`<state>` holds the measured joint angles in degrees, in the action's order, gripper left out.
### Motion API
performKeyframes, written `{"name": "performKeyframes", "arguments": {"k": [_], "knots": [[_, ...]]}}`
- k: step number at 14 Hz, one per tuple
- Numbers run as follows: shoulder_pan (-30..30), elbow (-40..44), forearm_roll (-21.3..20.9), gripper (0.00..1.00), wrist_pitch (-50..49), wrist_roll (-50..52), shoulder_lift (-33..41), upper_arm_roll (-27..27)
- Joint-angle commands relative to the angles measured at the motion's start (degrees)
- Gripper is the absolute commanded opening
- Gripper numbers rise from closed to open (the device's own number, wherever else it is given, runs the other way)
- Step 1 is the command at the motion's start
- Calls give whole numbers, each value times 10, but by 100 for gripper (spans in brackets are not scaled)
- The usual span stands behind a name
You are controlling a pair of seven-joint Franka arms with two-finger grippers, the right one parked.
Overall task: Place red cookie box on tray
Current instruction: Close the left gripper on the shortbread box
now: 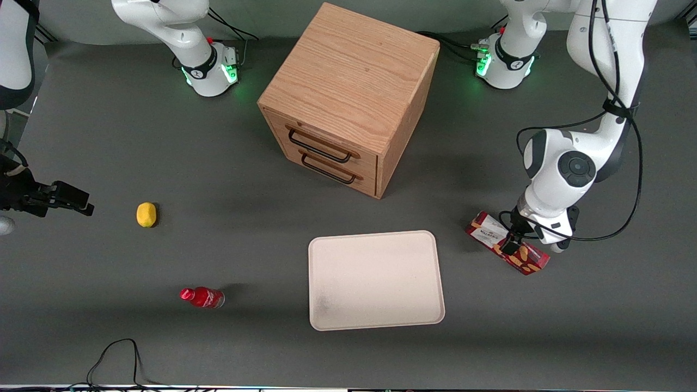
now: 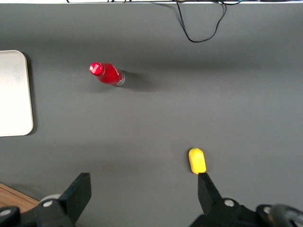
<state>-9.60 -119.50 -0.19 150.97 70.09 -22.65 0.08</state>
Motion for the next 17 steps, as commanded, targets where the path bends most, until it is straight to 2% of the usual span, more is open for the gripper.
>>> {"name": "performKeyframes", "arguments": {"k": [1, 2, 5, 7, 8, 12, 17], "knots": [[0, 1, -3, 100, 13, 12, -13, 0], [1, 1, -4, 97, 16, 12, -18, -2], [6, 3, -5, 37, 11, 12, -16, -2], [5, 3, -5, 4, 7, 11, -14, -2], [5, 3, -5, 0, 6, 10, -13, -2], [3, 15, -13, 0, -28, 8, -4, -2], [-1, 72, -26, 0, -152, 7, 34, 0]]}}
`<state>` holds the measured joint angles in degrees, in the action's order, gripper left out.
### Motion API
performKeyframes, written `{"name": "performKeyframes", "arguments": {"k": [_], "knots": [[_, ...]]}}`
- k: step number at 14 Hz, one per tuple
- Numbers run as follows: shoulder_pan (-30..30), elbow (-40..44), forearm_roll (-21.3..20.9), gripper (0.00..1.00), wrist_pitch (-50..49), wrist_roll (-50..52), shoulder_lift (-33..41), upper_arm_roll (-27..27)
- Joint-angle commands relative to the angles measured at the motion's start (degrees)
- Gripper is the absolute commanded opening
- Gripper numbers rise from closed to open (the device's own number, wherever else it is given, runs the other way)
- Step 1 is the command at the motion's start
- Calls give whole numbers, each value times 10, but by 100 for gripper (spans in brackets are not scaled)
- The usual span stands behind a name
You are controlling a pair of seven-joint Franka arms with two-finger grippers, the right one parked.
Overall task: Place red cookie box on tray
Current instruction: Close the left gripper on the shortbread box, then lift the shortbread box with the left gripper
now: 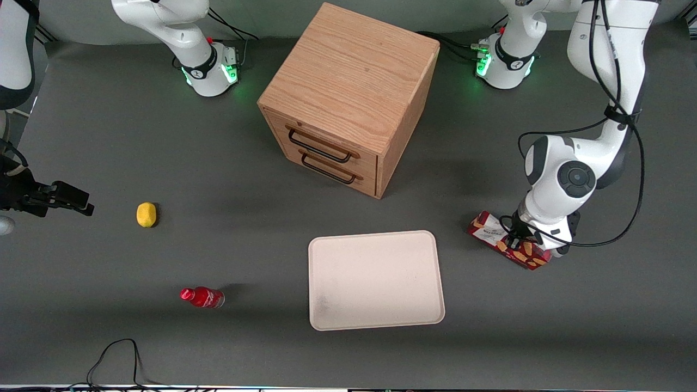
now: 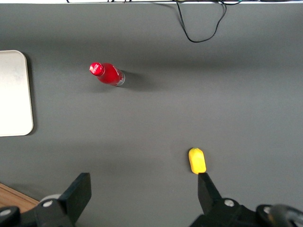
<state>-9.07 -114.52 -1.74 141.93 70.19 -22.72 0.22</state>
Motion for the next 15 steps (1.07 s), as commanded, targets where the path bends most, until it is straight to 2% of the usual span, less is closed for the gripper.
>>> {"name": "performKeyframes", "arguments": {"k": [1, 10, 12, 15], "knots": [[-6, 39, -12, 0, -94, 6, 43, -1], [-4, 198, -10, 0, -379, 2, 145, 0], [-5, 227, -11, 0, -418, 1, 152, 0], [-7, 233, -12, 0, -422, -35, 152, 1]]}}
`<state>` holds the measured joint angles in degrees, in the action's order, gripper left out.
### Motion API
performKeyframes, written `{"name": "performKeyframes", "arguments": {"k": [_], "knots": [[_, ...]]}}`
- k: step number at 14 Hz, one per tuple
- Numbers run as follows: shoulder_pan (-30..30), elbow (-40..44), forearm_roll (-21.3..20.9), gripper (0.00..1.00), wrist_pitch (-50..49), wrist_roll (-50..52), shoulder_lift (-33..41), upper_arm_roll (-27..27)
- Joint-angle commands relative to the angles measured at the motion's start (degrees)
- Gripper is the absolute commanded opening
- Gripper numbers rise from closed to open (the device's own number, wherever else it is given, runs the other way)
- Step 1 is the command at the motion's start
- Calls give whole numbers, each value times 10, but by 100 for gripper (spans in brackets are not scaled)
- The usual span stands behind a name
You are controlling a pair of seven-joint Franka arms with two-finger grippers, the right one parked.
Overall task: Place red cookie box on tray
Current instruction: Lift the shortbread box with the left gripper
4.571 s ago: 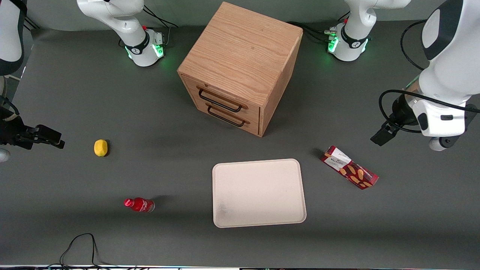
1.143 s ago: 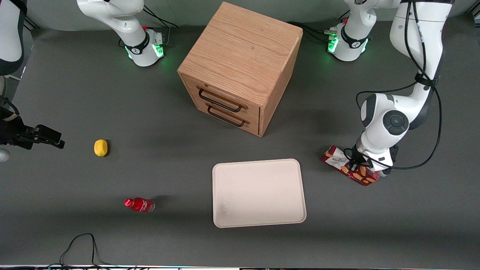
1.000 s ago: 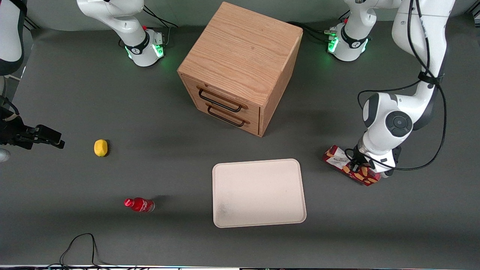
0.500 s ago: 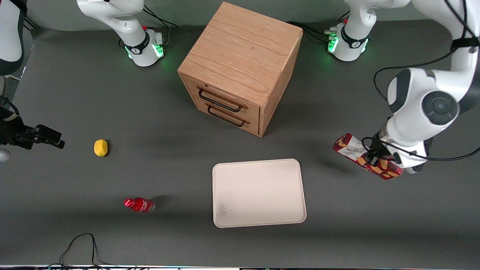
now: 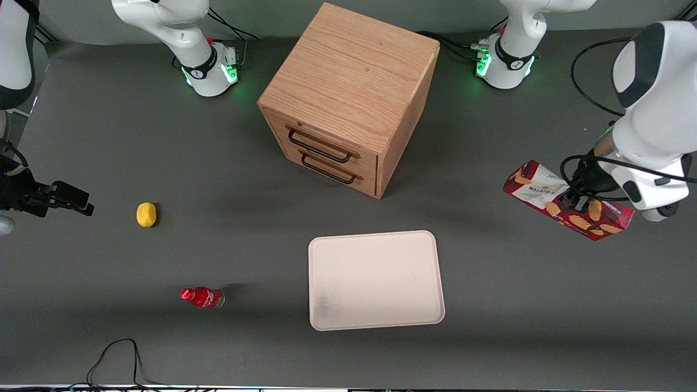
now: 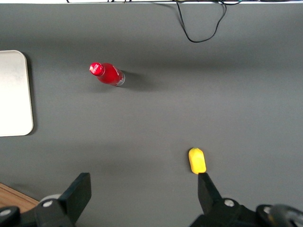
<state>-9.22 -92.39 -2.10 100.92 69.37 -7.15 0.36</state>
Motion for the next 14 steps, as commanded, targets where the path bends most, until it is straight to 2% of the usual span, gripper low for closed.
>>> {"name": "performKeyframes", "arguments": {"k": [1, 6, 11, 14], "knots": [[-6, 12, -7, 0, -10, -59, -5, 1], [-43, 80, -1, 0, -14, -206, -52, 3], [-102, 226, -8, 0, -51, -262, -163, 2], [-121, 262, -7, 0, -52, -334, -184, 4]]}}
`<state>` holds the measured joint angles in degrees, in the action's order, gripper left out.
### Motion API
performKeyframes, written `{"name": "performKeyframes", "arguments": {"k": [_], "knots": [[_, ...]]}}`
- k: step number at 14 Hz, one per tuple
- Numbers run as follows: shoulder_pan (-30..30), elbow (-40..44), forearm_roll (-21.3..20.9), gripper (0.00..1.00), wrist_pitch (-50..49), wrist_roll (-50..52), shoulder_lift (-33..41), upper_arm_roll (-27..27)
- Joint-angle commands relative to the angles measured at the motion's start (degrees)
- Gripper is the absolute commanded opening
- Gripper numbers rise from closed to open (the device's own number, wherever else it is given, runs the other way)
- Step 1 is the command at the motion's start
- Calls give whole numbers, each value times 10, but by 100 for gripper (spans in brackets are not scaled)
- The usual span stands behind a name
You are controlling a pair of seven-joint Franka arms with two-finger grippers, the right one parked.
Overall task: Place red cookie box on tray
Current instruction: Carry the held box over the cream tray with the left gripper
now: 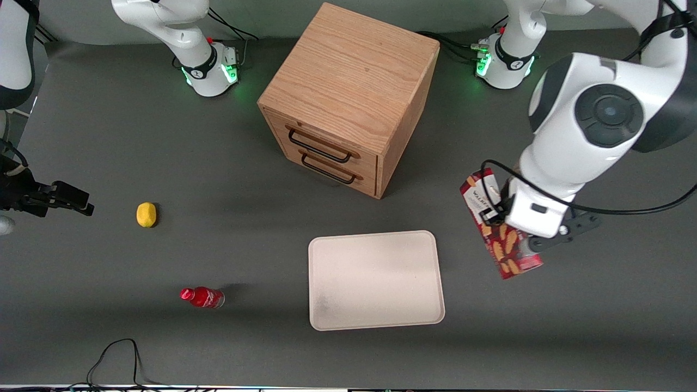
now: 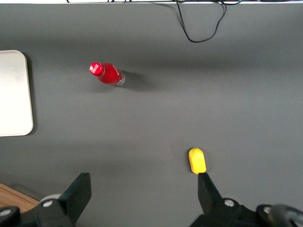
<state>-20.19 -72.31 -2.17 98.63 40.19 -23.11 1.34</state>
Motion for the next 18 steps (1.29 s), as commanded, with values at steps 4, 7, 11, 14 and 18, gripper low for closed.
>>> {"name": "performKeyframes", "arguments": {"k": [4, 7, 11, 14, 18], "knots": [[-13, 119, -6, 0, -31, -96, -67, 30], [-15, 134, -8, 0, -31, -97, -87, 38], [-25, 141, -16, 0, -21, -93, -113, 36], [-26, 133, -16, 0, 14, -81, -146, 34], [-26, 83, -22, 0, 102, -64, -171, 34]]}}
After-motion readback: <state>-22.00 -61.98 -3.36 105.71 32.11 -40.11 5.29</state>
